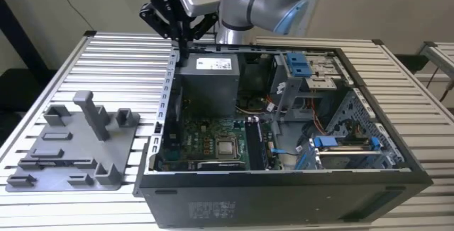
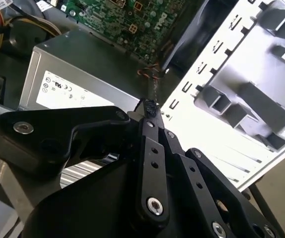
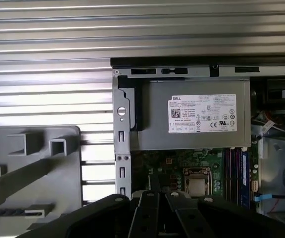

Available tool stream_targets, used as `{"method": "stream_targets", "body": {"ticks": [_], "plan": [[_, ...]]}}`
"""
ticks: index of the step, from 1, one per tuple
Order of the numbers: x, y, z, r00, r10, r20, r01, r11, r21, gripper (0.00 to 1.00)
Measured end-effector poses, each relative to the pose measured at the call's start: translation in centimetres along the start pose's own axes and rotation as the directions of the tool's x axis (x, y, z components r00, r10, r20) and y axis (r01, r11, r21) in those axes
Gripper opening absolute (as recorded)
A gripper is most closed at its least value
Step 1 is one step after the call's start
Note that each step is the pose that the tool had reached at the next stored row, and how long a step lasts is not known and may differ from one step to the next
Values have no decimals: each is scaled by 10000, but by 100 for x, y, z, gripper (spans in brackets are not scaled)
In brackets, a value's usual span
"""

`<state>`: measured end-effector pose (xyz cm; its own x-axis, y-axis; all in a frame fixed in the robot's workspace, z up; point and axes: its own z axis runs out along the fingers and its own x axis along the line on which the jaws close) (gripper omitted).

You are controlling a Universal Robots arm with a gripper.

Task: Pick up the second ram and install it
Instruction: 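Reach for the second ram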

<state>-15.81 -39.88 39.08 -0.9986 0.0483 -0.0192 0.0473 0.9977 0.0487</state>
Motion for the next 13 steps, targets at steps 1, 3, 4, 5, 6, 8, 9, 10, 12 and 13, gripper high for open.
{"method": "stream_targets", "body": {"ticks": [1, 3, 4, 5, 6, 8, 9, 10, 12, 13], "plan": [[13, -1, 0, 10000, -13, 0, 13, 10000, -1, 11], [33, -2, 0, 10000, -27, -2, 27, 10000, 0, 11], [41, -2, 0, 10000, -33, -1, 33, 10000, -1, 11], [41, -2, 0, 10000, -40, -2, 40, 10000, -1, 11], [47, -2, 0, 10000, -45, -3, 45, 10000, -1, 11], [66, -3, 0, 10000, -58, -3, 58, 10000, -1, 11], [76, -4, 0, 10000, -63, -3, 63, 10000, -1, 11], [88, -4, 0, 10000, -69, -4, 69, 10000, -1, 11], [121, -6, -1, 10000, -77, -5, 77, 10000, -1, 11], [143, -7, -1, 10000, -85, -4, 85, 10000, -2, 11]]}}
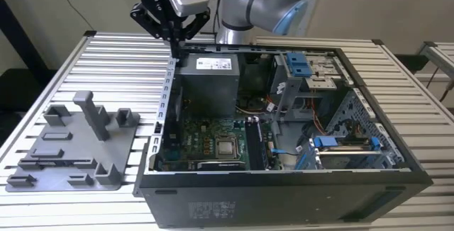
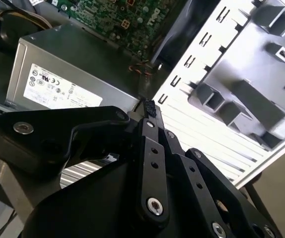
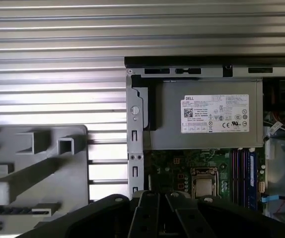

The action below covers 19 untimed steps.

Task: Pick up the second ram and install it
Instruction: 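Reach for the second ram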

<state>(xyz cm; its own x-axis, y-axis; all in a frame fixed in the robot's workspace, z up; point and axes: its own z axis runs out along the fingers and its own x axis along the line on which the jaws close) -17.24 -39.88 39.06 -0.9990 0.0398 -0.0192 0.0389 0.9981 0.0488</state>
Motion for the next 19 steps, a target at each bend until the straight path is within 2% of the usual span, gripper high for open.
{"method": "stream_targets", "body": {"ticks": [19], "plan": [[382, -15, -1, 9999, -160, -8, 160, 9999, -3, 11]]}}
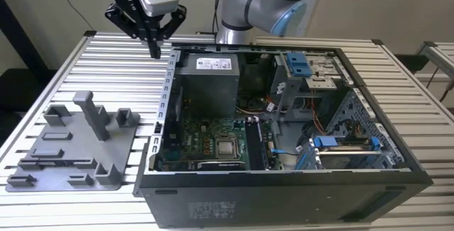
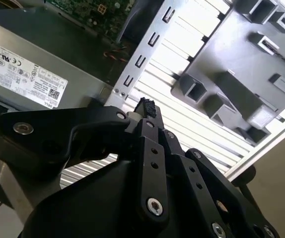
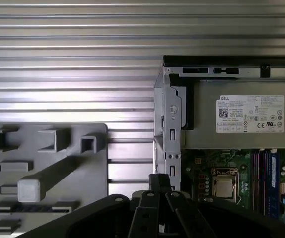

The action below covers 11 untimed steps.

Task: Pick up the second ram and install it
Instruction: 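Reach for the second ram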

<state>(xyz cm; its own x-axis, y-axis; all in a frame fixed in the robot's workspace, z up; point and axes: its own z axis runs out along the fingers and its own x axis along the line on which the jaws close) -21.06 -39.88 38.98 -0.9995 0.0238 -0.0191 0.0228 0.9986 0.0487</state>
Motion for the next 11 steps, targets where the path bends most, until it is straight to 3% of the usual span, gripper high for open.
{"method": "stream_targets", "body": {"ticks": [11], "plan": [[200, -5, 4, 9999, -113, -5, 113, 9999, -2, 11]]}}
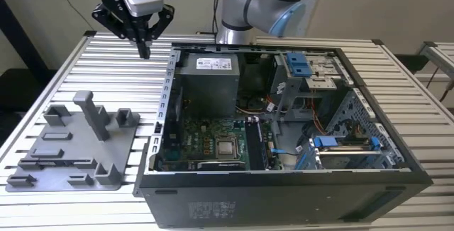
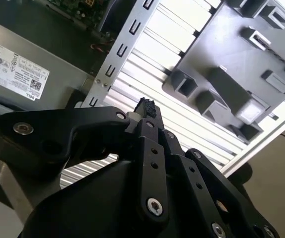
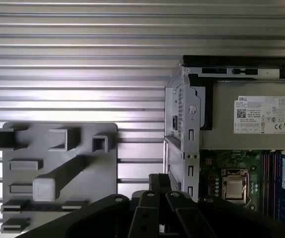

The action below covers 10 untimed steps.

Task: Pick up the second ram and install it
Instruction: 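Reach for the second ram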

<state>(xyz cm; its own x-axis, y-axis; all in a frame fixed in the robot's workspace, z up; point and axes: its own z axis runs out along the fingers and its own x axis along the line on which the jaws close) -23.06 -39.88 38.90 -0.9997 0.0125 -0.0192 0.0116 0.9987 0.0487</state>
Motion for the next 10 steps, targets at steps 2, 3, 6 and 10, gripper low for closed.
{"method": "stream_targets", "body": {"ticks": [2, 3, 6, 10], "plan": [[41, 0, 1, 10000, -23, -1, 23, 10000, -1, 11], [64, -1, 1, 10000, -34, -2, 34, 10000, -1, 11], [128, -2, 1, 10000, -76, -3, 76, 10000, -1, 11], [197, -3, 2, 9999, -127, -6, 127, 9999, -3, 11]]}}
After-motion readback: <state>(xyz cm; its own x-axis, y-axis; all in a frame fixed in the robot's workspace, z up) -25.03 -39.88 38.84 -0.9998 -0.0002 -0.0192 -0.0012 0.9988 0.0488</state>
